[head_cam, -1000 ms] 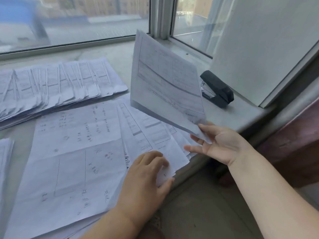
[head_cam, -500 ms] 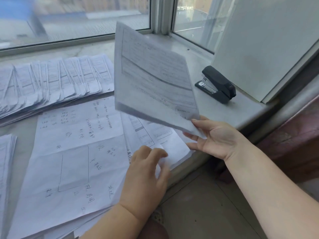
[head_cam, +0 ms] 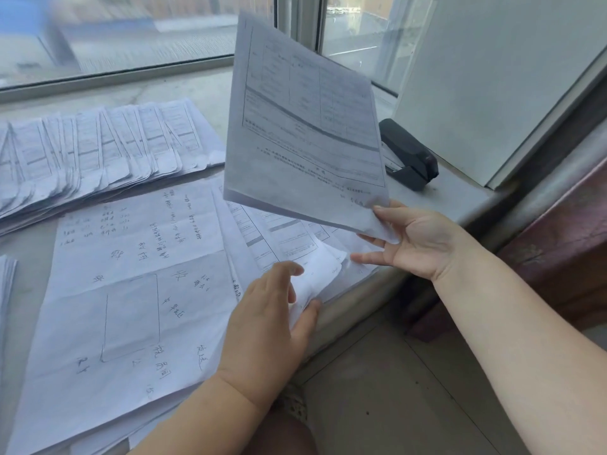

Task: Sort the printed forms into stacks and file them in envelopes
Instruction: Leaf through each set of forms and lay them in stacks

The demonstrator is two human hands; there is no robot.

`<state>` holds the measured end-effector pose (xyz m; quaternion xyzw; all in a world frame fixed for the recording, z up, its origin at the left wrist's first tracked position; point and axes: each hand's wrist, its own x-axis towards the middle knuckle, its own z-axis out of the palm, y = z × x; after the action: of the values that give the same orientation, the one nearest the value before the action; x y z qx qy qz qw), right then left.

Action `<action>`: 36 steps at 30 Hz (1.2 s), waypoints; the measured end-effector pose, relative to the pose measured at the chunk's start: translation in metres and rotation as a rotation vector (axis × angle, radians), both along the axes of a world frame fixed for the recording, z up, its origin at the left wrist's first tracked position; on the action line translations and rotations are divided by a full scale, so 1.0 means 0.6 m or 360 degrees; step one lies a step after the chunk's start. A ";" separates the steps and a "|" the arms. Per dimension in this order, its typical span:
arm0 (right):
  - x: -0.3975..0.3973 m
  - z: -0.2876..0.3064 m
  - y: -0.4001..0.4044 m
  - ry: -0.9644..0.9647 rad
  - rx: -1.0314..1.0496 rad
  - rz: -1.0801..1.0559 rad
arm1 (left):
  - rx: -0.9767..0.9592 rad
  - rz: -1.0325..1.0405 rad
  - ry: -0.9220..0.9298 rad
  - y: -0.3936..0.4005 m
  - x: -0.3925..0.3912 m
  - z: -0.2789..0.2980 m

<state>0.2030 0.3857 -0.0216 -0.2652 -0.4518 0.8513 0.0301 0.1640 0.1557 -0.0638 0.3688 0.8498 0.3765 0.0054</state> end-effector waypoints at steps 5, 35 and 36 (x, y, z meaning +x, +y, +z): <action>0.000 -0.011 -0.005 -0.0053 0.0038 0.0074 | 0.0153 0.0095 -0.0170 0.001 -0.005 0.000; -0.015 0.013 -0.042 0.0132 -0.0085 0.0234 | -0.0227 0.0068 -0.0277 0.011 -0.014 0.007; -0.019 0.012 -0.043 0.0126 -0.0067 0.0246 | -0.0227 0.0084 -0.0271 0.013 -0.013 0.006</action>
<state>0.1919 0.3596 -0.0141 -0.1965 -0.4513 0.8702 -0.0234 0.1559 0.1632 -0.0603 0.3116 0.8803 0.3450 0.0941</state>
